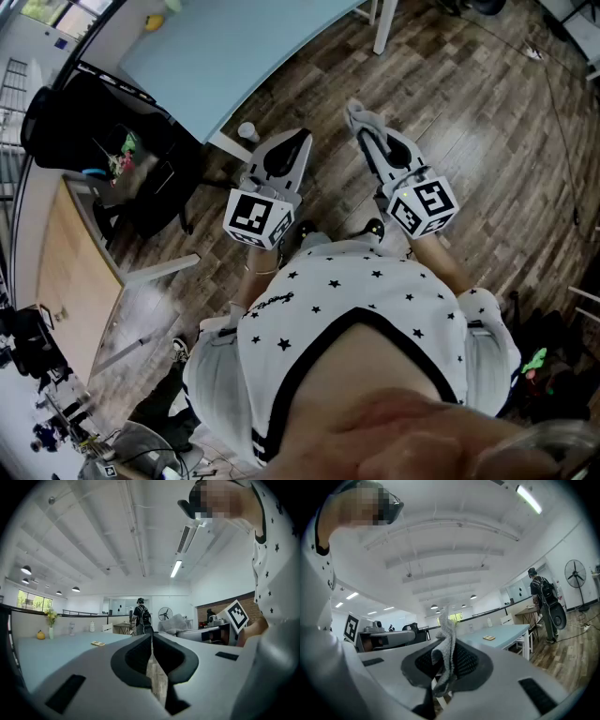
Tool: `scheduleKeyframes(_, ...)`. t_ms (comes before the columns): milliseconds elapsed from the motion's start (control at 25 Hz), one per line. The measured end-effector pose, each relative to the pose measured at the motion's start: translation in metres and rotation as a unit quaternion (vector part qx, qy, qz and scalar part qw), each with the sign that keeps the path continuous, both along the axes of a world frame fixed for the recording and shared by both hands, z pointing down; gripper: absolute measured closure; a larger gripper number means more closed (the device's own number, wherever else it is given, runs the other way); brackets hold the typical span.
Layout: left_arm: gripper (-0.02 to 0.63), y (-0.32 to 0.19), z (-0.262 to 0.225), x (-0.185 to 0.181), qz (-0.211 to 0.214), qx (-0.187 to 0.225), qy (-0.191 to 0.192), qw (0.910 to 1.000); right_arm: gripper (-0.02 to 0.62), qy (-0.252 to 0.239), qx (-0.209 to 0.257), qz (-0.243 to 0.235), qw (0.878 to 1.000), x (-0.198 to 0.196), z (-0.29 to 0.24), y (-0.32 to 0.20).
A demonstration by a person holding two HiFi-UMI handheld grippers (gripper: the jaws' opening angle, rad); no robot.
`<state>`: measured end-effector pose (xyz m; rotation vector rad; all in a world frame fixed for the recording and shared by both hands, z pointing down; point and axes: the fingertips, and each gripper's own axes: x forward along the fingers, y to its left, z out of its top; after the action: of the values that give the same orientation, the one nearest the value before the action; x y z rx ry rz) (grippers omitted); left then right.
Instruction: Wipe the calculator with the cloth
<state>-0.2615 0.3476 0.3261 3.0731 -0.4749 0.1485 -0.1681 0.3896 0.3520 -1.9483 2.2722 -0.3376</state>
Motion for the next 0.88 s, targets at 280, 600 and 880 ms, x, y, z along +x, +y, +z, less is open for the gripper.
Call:
scheduleKeyframes(280, 0.571, 0.010, 0.000, 0.006, -0.002, 0.000, -0.004, 1.0000, 0.557, -0.006, 0.002, 0.005, 1.000, 0.010, 0.000, 0.010)
scheduleKeyframes(600, 0.571, 0.022, 0.001, 0.032, -0.002, -0.009, 0.009, 0.9999, 0.555, -0.020, 0.010, 0.019, 1.000, 0.041, -0.002, 0.032)
scheduleKeyframes(880, 0.571, 0.045, 0.007, 0.072, 0.012, -0.010, 0.000, 0.9999, 0.554, -0.026, 0.010, 0.019, 0.999, 0.076, 0.002, 0.057)
